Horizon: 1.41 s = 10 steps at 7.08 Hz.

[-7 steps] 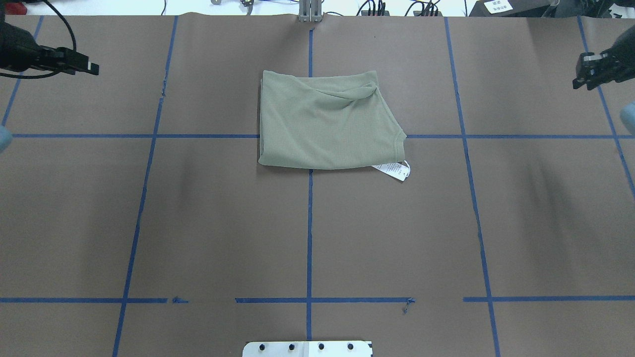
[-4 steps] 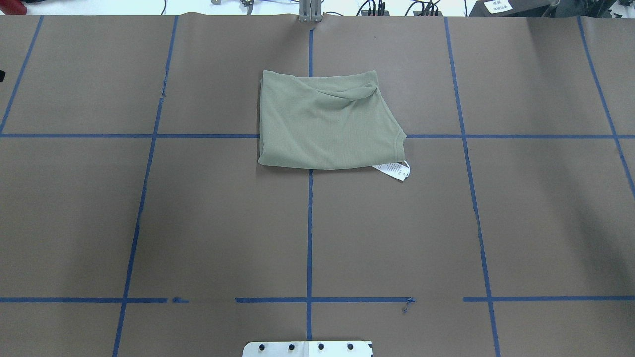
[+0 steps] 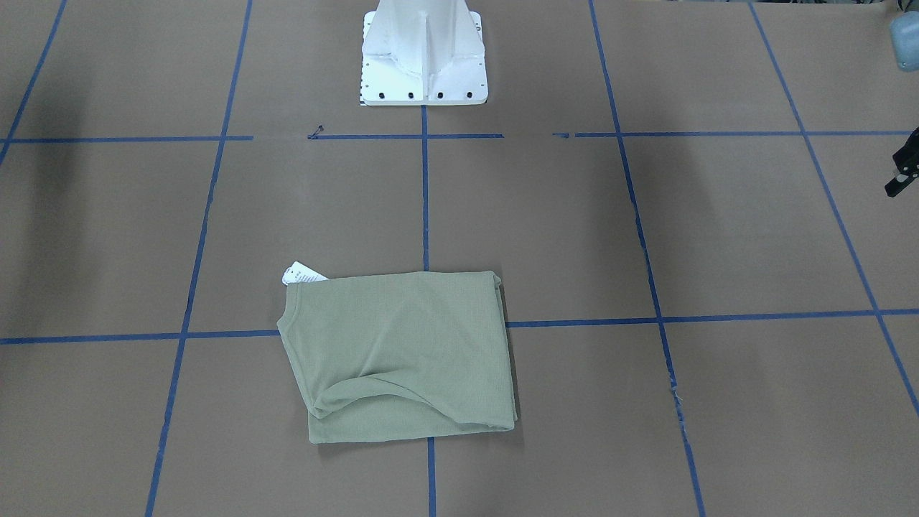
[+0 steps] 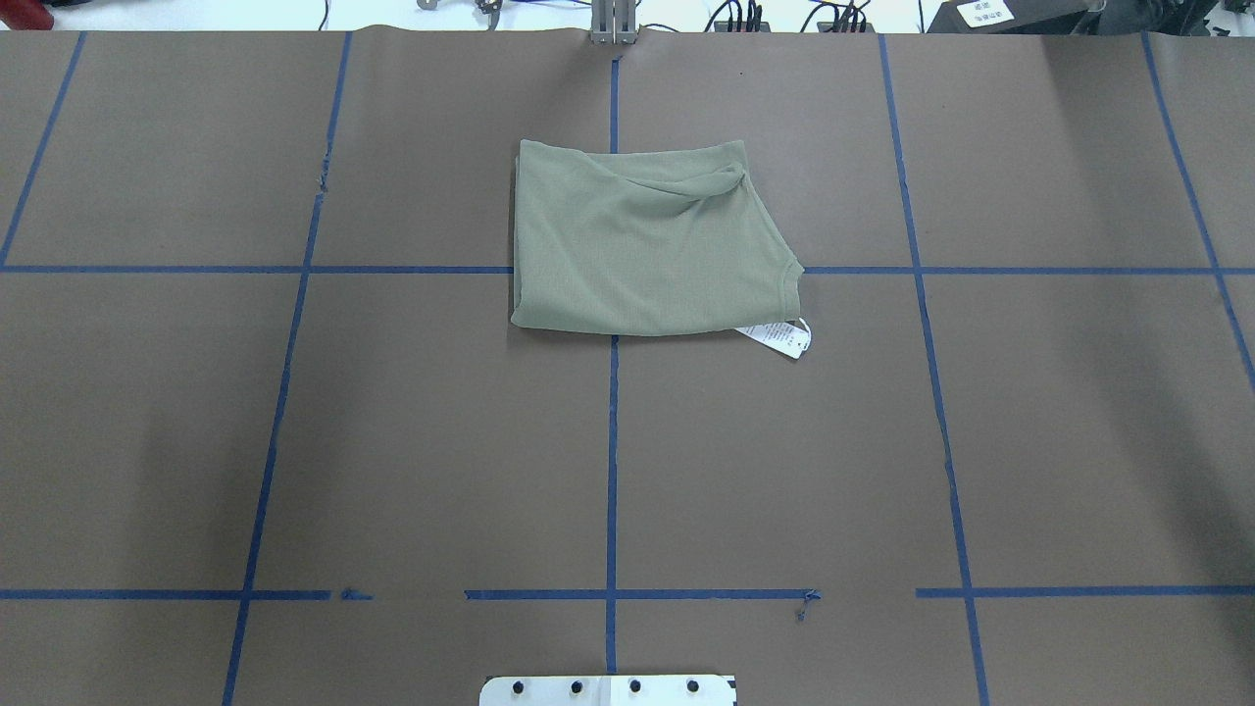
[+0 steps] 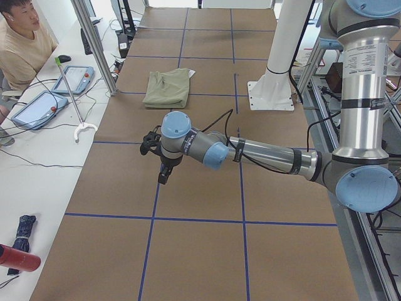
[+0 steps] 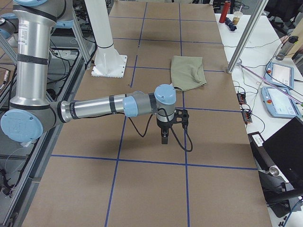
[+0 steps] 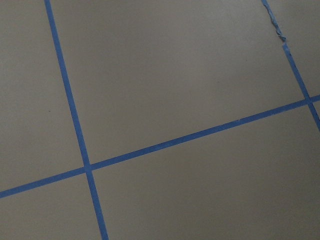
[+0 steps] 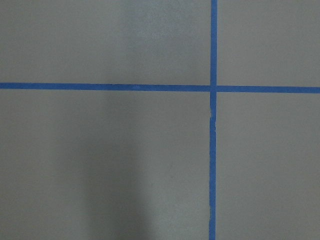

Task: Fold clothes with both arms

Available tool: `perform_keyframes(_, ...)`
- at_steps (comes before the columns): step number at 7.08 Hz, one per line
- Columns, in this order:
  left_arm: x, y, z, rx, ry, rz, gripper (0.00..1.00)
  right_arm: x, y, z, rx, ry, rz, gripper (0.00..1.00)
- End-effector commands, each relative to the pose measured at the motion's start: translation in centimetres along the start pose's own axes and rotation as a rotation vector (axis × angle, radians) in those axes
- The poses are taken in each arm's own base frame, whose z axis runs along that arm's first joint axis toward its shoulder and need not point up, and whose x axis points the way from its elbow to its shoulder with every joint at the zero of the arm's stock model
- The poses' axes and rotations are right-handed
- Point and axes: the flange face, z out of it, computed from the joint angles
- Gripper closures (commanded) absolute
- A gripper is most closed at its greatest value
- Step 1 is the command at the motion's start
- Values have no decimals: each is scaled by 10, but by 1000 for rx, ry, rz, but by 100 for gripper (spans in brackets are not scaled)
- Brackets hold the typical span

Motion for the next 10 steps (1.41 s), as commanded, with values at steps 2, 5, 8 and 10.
perform_keyframes(2, -29, 24, -19, 3, -44, 18, 0, 4, 0, 0, -22, 4, 15, 0)
perform_keyframes(5, -33, 25, -16, -6, -56, 7, 0, 5, 2, 1, -25, 20, 28, 0)
perform_keyframes(8, -23, 50, -24, -45, 0, -54, 0, 4, 2, 0, -25, 17, 27, 0)
perform_keyframes(10, -26, 90, -27, -121, -72, -158, 0, 5, 3, 3, -30, 13, 29, 0)
